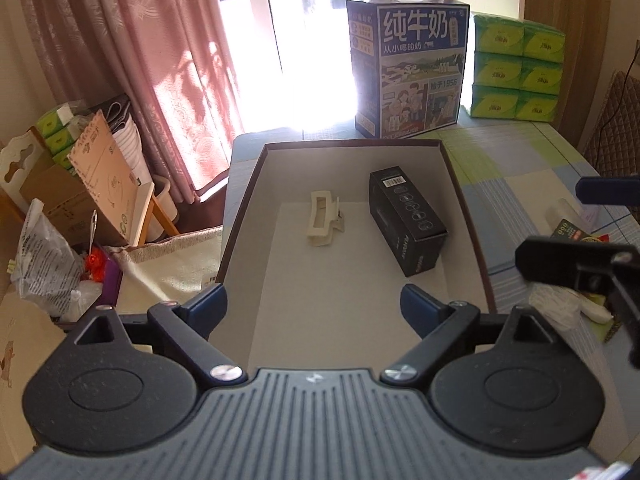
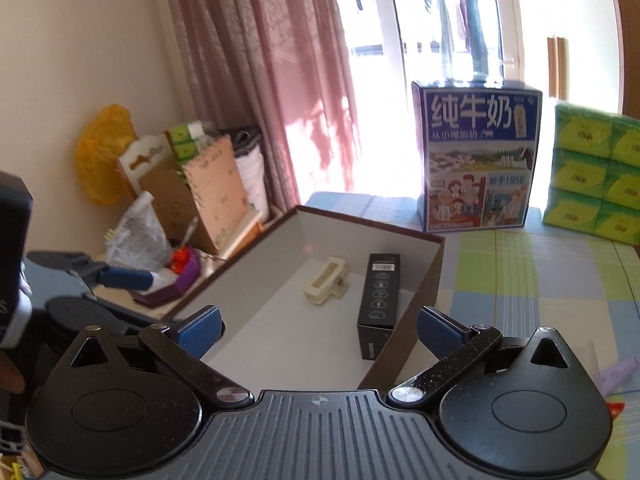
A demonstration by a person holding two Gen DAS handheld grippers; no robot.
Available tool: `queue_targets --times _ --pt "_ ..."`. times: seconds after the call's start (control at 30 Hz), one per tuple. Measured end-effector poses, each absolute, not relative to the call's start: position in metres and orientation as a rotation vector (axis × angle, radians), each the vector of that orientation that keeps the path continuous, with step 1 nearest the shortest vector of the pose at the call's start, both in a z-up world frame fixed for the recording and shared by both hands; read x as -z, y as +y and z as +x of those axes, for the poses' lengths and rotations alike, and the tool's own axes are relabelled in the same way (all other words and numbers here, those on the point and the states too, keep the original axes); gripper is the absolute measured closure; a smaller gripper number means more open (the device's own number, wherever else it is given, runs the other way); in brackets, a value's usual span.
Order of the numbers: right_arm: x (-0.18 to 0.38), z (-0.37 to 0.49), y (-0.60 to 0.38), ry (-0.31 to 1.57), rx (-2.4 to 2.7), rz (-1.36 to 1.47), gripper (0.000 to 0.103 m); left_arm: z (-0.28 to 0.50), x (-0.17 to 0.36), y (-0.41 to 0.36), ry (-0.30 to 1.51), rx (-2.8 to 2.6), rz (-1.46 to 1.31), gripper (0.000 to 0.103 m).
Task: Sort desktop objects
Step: 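Withdraw both tools from the box back toward the remaining items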
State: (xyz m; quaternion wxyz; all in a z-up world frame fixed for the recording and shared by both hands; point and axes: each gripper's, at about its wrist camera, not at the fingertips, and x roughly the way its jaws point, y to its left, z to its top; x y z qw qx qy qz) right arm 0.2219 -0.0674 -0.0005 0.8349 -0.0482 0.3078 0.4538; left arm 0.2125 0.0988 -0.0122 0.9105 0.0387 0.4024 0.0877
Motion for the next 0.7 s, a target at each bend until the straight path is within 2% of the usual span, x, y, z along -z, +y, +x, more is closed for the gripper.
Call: queue_targets --times 0.4,0.7 --pt "-0.026 0.18 -0.123 0.599 -1.052 -0.078 0.002 0.138 -0.01 0.066 0.782 -0.235 0.031 0.011" --pt "-0.021 0.151 -0.152 0.599 -1.108 -0.123 0.002 0.102 -0.011 0.044 0.788 -0.262 -0.002 0.011"
